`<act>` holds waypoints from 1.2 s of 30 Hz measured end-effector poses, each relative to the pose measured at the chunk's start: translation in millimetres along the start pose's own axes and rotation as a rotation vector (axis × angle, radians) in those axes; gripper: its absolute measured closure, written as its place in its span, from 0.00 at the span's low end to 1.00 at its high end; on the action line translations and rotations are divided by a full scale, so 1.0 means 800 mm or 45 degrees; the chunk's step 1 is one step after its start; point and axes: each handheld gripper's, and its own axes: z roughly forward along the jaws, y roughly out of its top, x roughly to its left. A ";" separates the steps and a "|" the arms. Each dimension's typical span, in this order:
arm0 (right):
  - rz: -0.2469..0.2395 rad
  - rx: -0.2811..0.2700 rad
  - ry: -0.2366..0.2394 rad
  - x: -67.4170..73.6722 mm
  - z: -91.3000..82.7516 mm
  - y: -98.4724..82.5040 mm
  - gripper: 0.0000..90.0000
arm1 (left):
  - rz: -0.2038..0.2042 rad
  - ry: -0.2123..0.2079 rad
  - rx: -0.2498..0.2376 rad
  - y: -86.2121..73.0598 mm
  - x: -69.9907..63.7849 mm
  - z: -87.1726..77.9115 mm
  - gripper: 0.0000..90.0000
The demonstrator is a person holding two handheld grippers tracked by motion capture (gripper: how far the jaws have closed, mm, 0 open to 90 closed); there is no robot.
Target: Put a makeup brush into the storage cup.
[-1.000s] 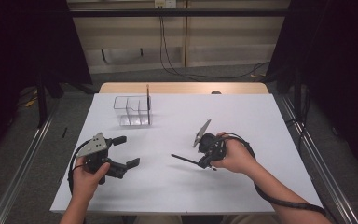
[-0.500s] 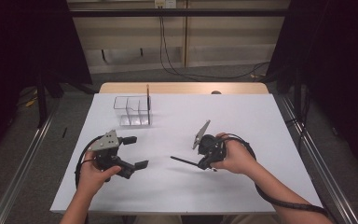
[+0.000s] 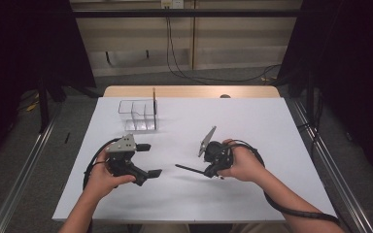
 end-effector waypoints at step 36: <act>-0.042 0.029 0.022 0.007 0.003 0.008 0.94 | 0.170 -0.100 0.390 0.045 -0.013 0.041 0.33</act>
